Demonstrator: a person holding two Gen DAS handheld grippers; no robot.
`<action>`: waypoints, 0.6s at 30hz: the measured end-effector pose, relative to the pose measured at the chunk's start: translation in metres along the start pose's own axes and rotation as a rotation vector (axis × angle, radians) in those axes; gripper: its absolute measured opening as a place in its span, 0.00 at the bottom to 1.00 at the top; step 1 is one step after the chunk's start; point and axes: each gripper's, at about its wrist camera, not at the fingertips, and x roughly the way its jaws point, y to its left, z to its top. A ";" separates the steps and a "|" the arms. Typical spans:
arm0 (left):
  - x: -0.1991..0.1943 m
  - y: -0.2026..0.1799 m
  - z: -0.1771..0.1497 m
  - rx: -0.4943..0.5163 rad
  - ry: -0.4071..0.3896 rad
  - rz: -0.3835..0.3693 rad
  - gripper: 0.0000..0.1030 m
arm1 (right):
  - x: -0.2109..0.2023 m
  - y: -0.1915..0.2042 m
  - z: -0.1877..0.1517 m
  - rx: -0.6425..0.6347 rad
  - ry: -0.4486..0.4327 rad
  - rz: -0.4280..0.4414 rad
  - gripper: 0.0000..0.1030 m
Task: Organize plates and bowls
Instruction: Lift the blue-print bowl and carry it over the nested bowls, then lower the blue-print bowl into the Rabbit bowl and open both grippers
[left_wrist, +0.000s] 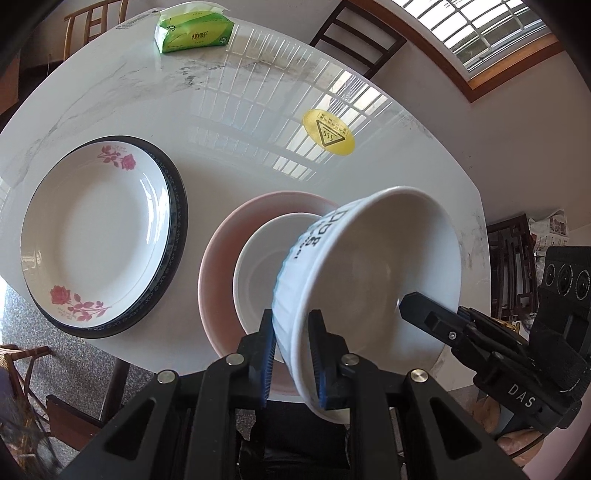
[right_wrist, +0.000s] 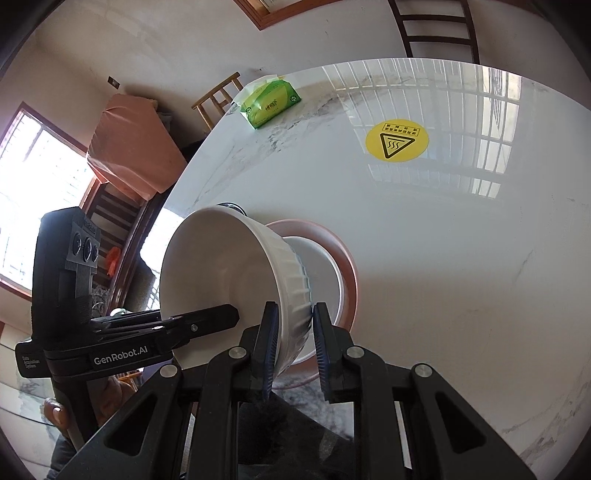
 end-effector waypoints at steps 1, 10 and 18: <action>0.001 -0.001 0.000 0.007 -0.004 0.008 0.17 | 0.001 -0.001 -0.001 0.002 0.003 0.000 0.18; 0.012 -0.005 -0.005 0.032 -0.013 0.056 0.17 | 0.013 -0.005 0.000 0.013 0.022 -0.006 0.18; 0.018 -0.010 -0.005 0.036 -0.011 0.074 0.17 | 0.016 -0.007 0.000 0.015 0.031 -0.006 0.18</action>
